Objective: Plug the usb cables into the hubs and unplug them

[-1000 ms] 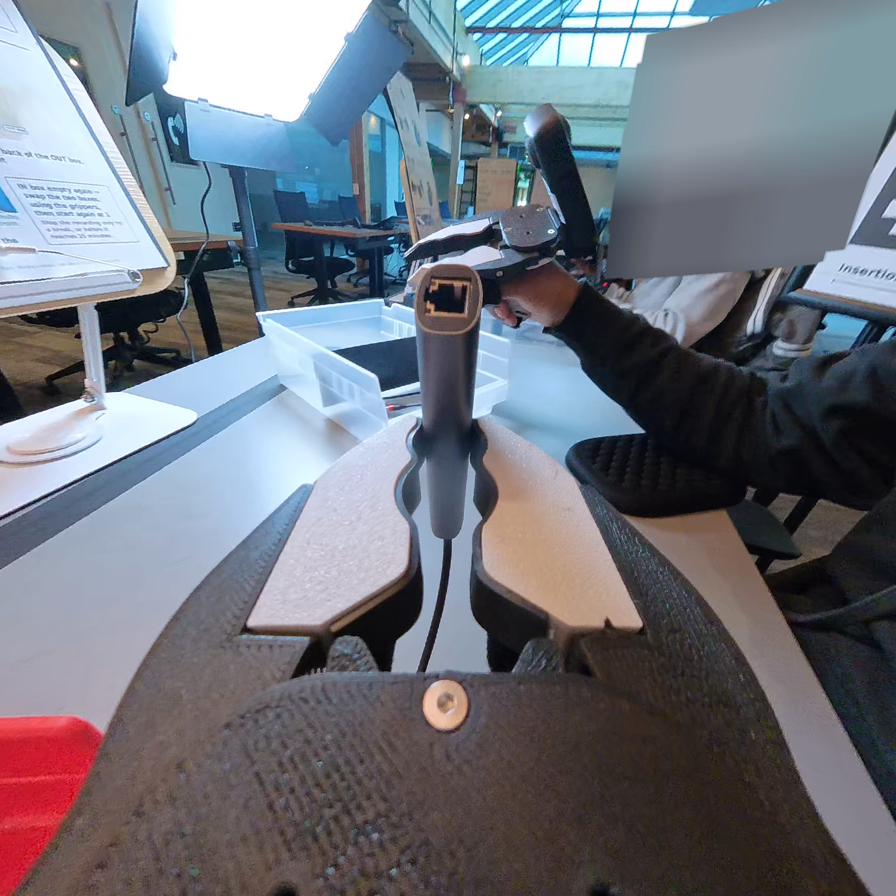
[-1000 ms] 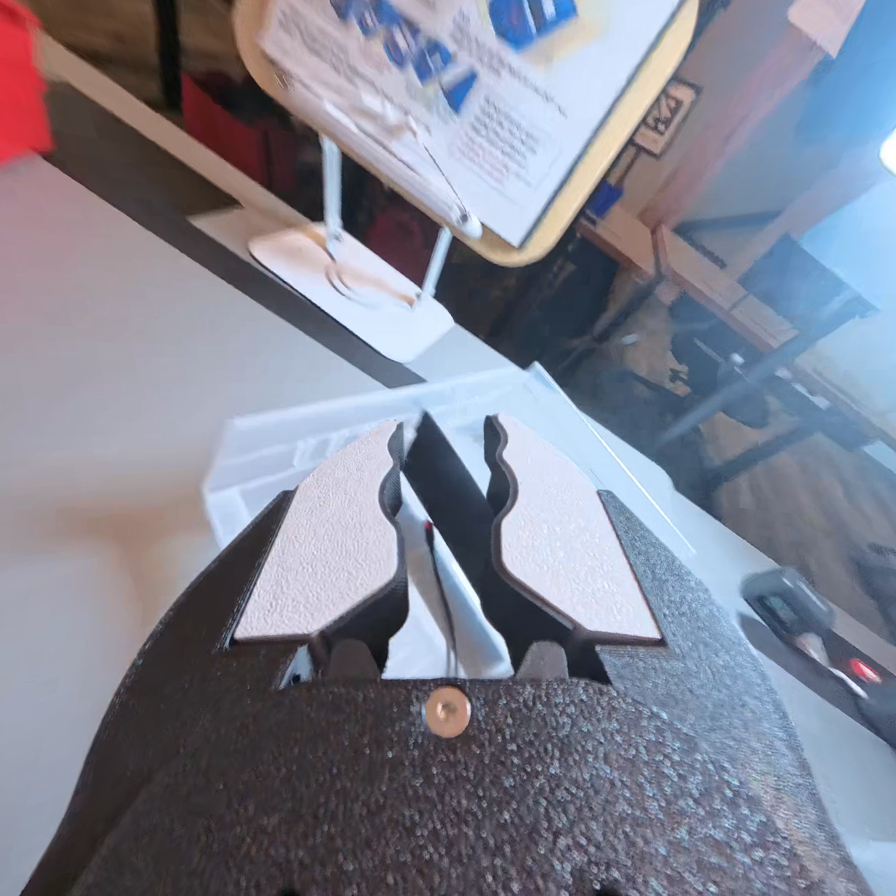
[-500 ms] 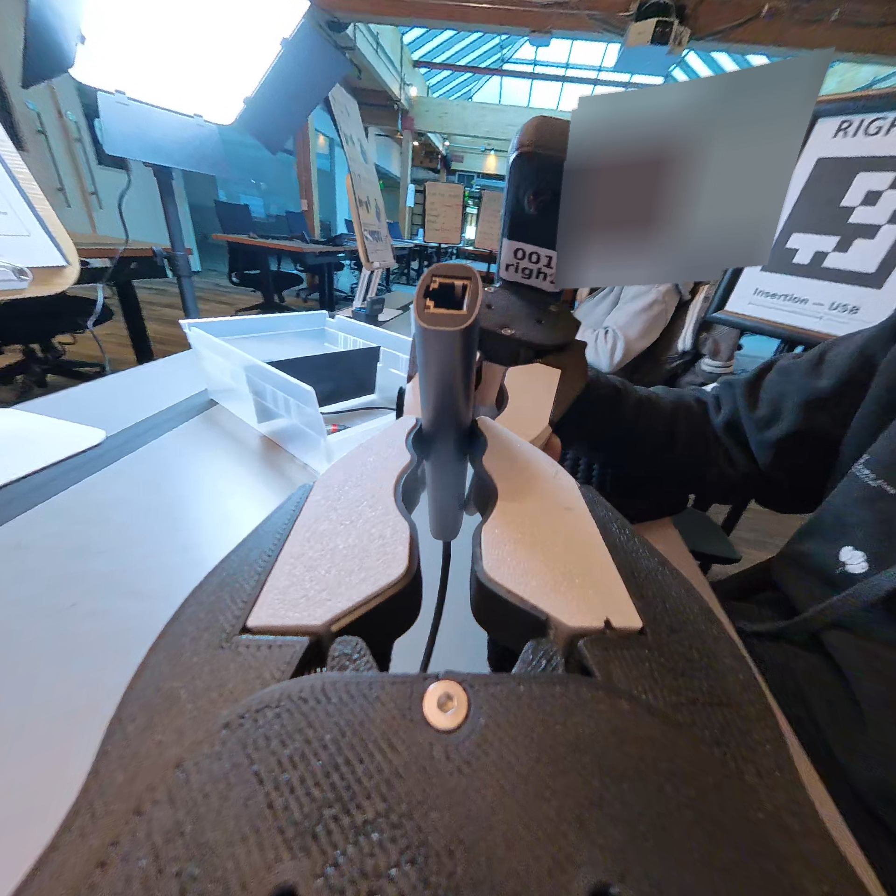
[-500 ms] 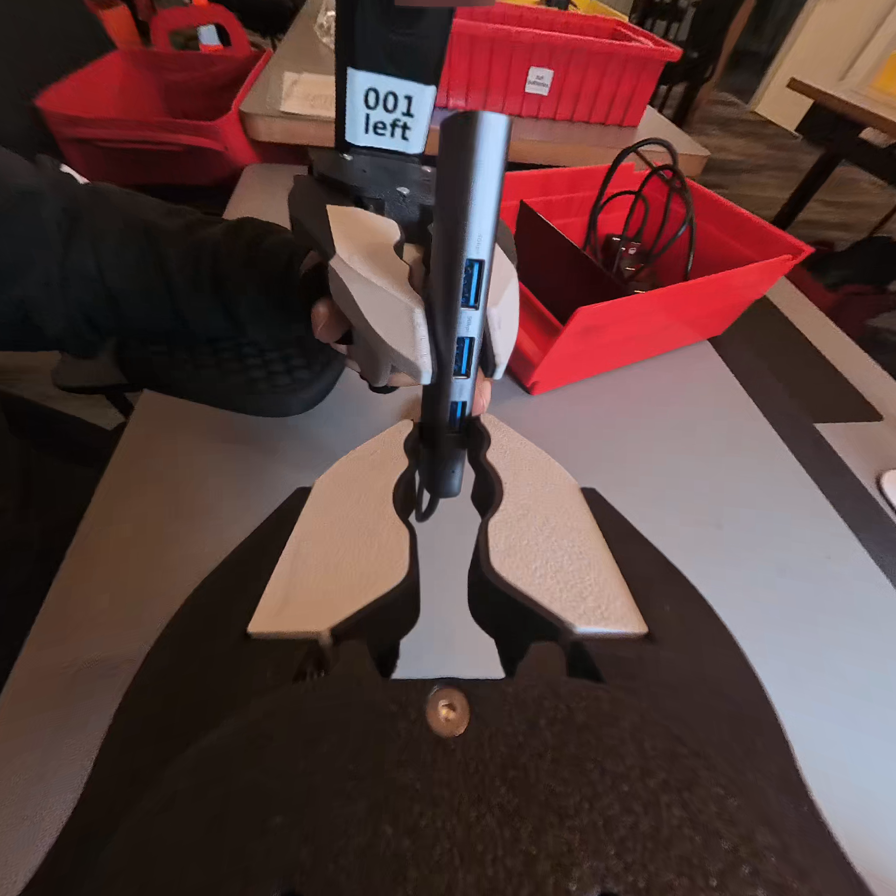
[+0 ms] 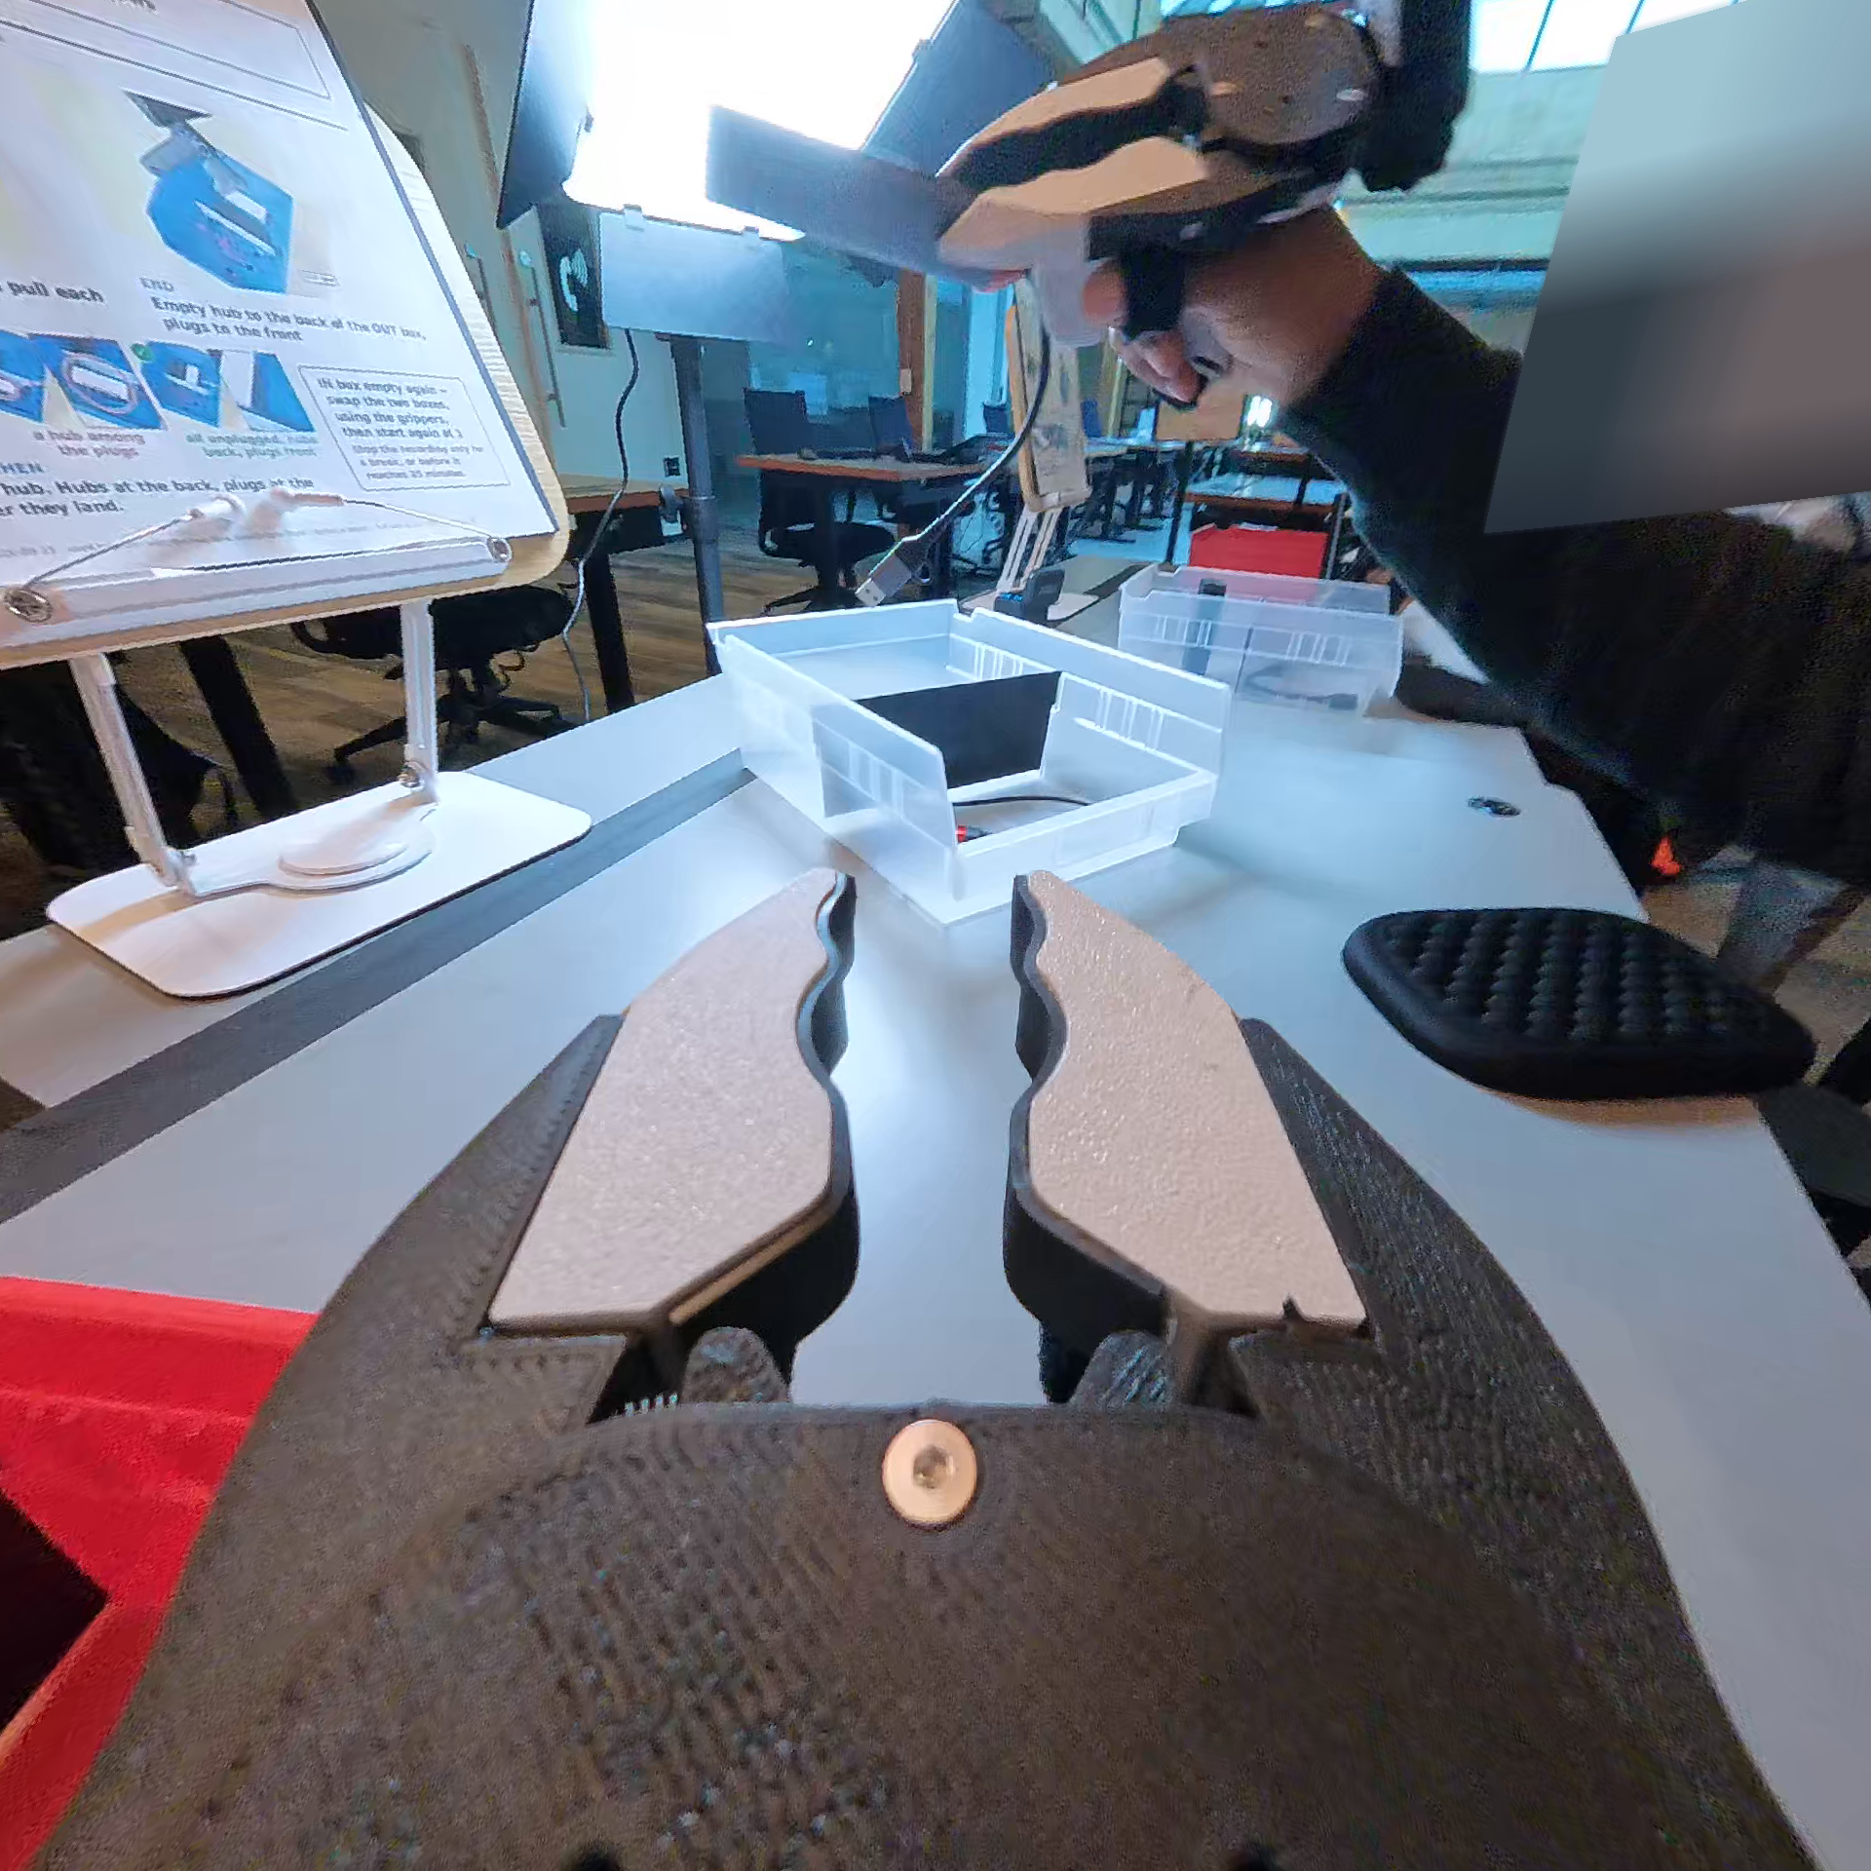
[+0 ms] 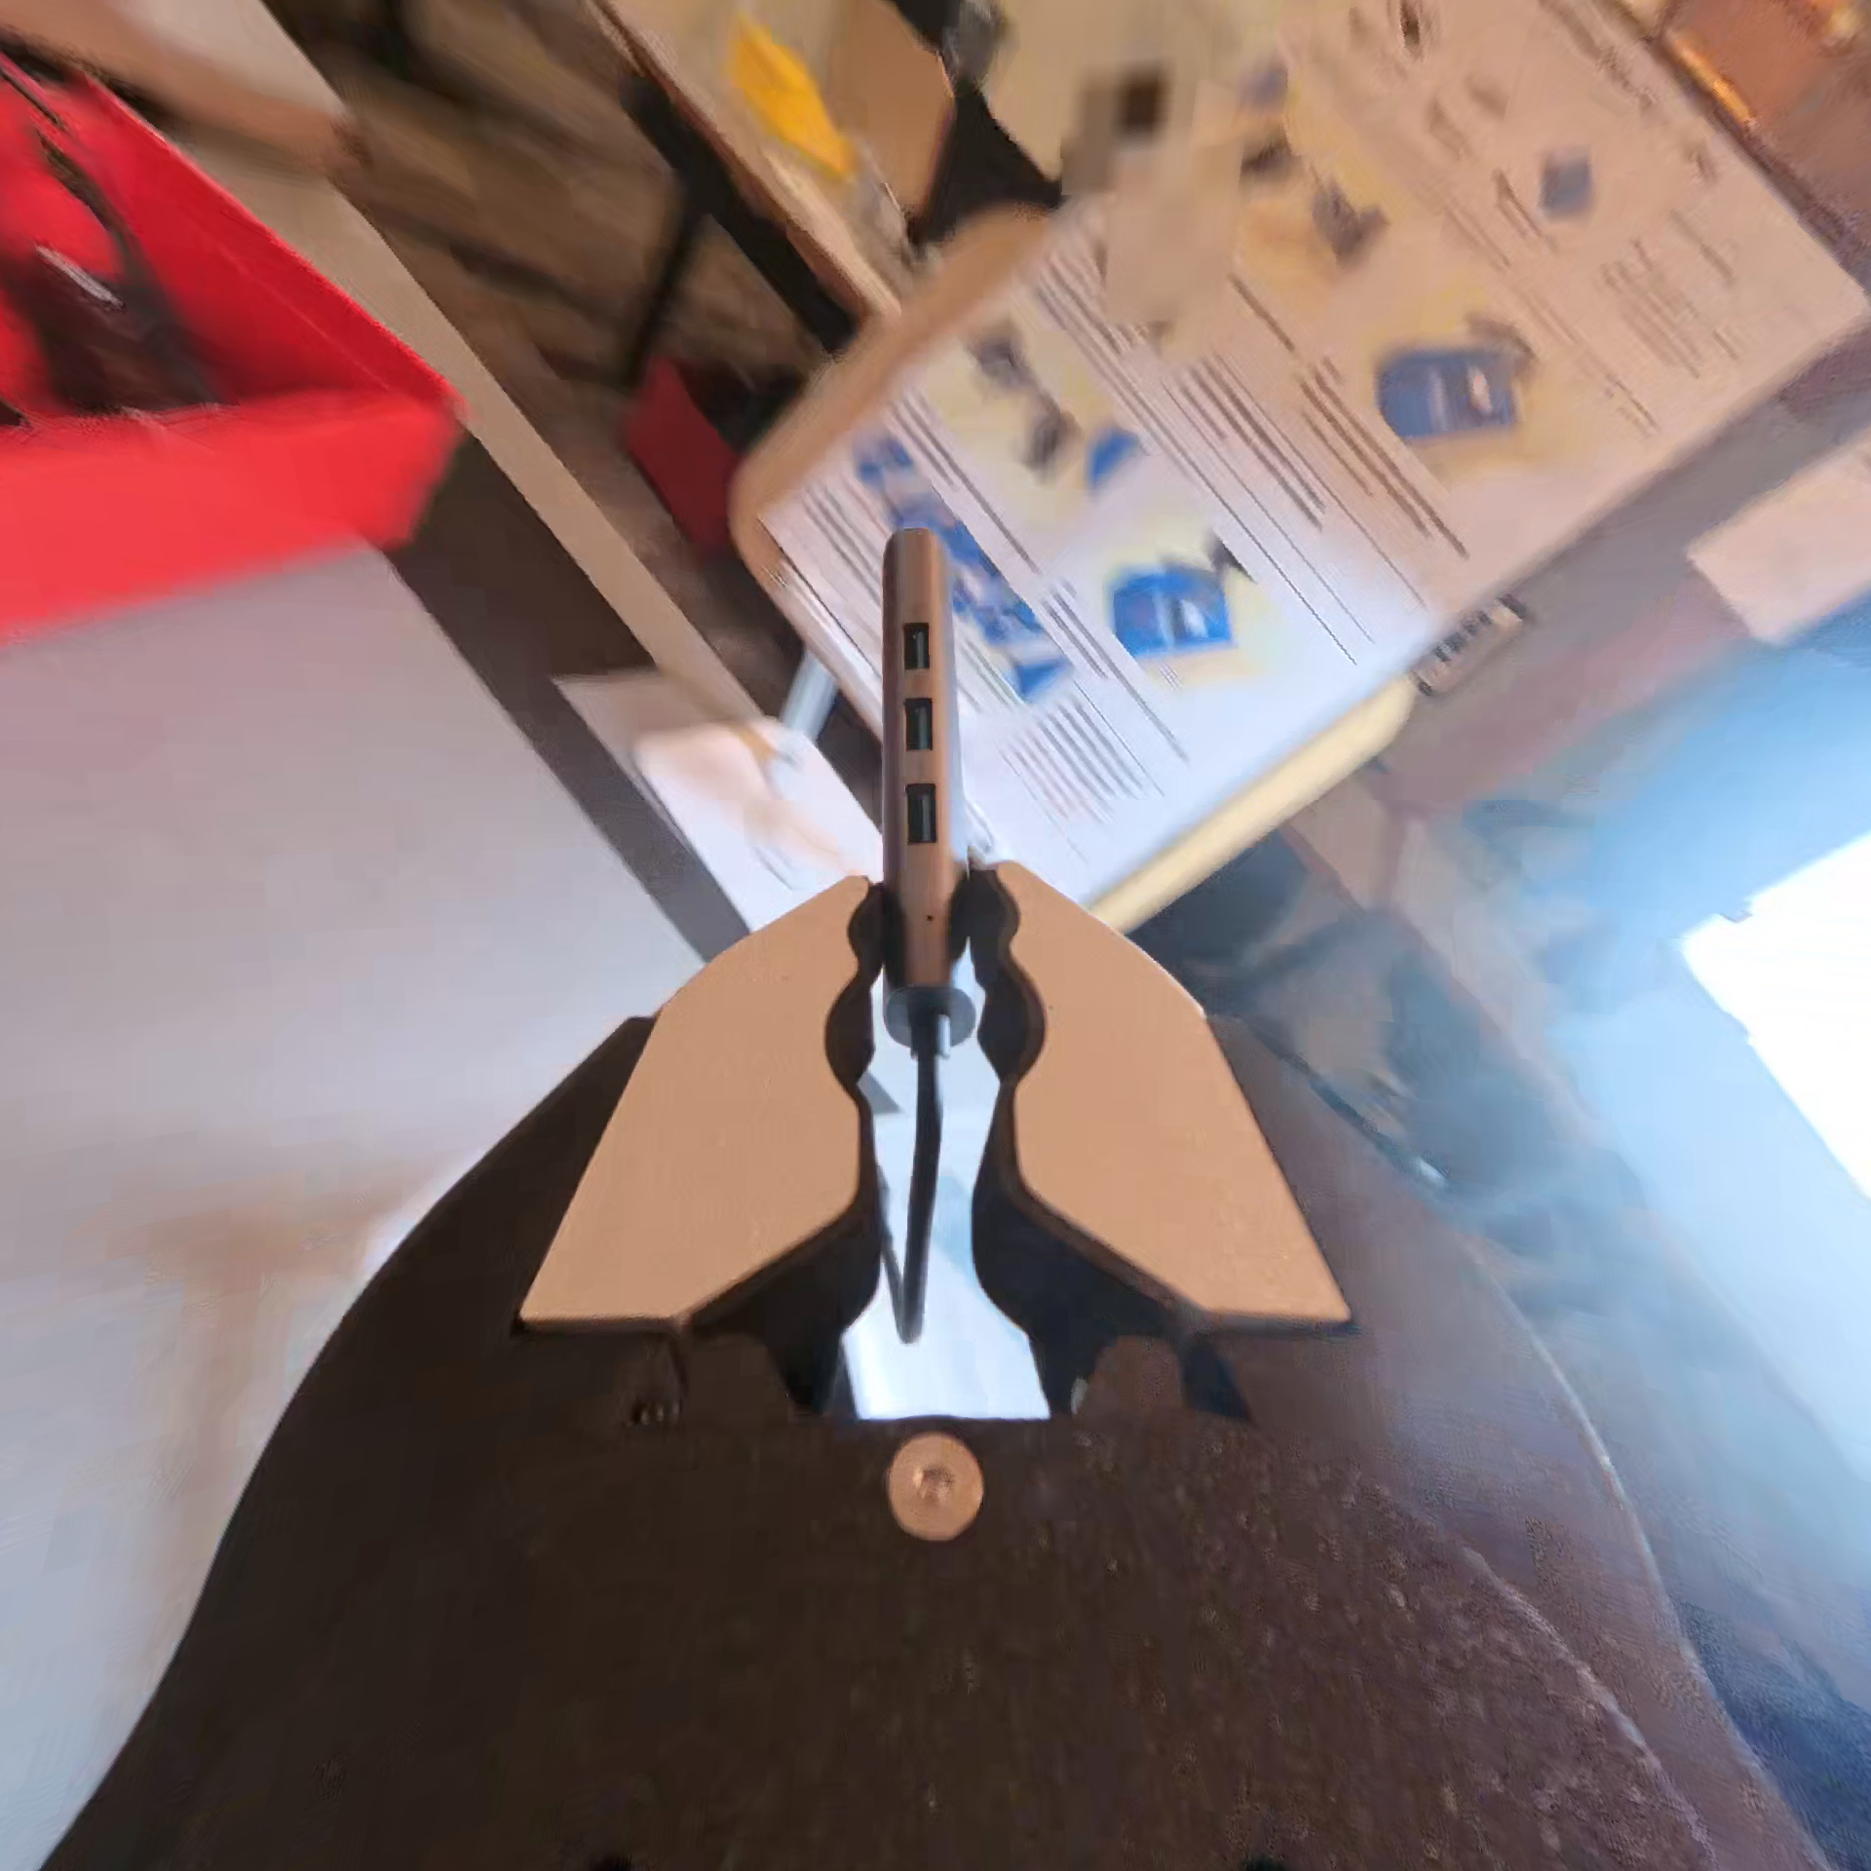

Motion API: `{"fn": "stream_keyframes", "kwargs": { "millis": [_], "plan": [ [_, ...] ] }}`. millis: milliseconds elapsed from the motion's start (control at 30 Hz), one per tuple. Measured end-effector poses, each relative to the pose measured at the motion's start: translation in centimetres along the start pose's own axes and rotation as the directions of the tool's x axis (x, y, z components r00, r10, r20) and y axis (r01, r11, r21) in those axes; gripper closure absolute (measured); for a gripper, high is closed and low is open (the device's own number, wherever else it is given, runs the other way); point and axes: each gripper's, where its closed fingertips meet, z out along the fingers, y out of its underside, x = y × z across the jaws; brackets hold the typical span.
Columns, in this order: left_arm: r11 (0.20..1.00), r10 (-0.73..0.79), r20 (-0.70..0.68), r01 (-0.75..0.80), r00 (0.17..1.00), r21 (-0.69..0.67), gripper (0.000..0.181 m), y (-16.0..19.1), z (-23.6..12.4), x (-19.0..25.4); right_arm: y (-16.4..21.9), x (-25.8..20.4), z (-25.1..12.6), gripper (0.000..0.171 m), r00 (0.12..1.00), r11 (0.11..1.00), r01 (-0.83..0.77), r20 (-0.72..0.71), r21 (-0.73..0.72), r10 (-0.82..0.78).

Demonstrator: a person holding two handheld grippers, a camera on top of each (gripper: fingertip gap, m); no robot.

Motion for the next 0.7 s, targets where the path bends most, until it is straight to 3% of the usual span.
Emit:
{"fn": "stream_keyframes", "kwargs": {
  "millis": [100, 200, 300, 367, 500, 700],
  "plan": [
    [0.998, 0.049, 0.024, -0.048, 0.999, -0.029, 0.152, 0.3, 0.1, -0.1, 6.9, 3.0, 3.2, 0.154, 0.992, 0.971, 0.098, -0.059, -0.218, -0.113],
    [0.994, 0.098, 0.048, -0.095, 0.994, -0.057, 0.153, 0.6, 0.1, -0.2, 14.5, 2.9, 5.7, 0.154, 0.985, 0.909, 0.146, -0.029, -0.390, -0.171],
    [0.992, 0.100, 0.056, -0.094, 0.993, -0.087, 0.154, 1.0, 0.1, -0.5, 21.4, 1.4, 6.6, 0.154, 0.989, 0.820, 0.141, 0.045, -0.555, -0.140],
    [0.991, 0.046, 0.053, -0.038, 0.998, -0.130, 0.154, 1.6, 0.2, -0.7, 23.9, 1.0, 6.5, 0.153, 0.993, 0.778, 0.112, 0.049, -0.619, -0.105],
    [0.984, 0.004, 0.090, 0.012, 0.996, -0.176, 0.154, 2.3, -0.1, -1.8, 21.8, 0.9, 6.0, 0.141, 1.000, 0.861, -0.011, -0.028, -0.509, -0.004],
    [0.970, 0.065, 0.283, 0.006, 0.957, -0.243, 0.151, 0.8, -3.2, -7.3, 12.7, -3.5, 1.5, 0.137, 0.958, 0.949, -0.282, 0.013, -0.139, 0.287]
  ]
}}
